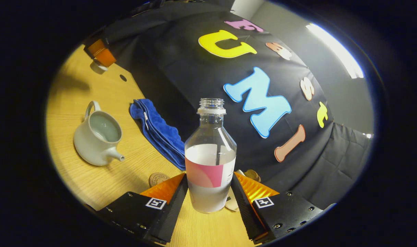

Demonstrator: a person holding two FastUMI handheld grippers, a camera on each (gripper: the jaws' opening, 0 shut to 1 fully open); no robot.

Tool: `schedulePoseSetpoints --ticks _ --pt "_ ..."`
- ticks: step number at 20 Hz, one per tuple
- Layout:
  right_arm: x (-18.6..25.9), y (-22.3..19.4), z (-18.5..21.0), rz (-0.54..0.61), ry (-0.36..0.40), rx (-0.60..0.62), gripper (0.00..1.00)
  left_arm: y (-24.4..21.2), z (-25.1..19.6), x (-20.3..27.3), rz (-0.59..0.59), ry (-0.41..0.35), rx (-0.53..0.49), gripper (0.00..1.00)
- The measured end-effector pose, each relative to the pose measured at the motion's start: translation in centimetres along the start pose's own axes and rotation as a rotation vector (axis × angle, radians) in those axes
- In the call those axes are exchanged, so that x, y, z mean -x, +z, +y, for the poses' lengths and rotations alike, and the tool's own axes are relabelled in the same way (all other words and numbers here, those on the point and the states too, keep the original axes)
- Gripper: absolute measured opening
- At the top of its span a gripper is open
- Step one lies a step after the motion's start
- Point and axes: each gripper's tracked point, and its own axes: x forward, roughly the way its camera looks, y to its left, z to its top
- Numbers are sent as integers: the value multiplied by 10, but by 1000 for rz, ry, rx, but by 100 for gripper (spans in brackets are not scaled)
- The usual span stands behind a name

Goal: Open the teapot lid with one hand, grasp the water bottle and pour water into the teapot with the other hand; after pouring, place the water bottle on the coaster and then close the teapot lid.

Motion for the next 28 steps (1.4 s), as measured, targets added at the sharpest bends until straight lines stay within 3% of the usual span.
schedulePoseSetpoints --ticks 17,28 --pt "-8 11 43 -164 131 547 77 -5 -4 -2 22 -12 -1 5" --pt "-12 10 35 -221 108 751 77 -10 -8 -2 38 -24 -5 6"
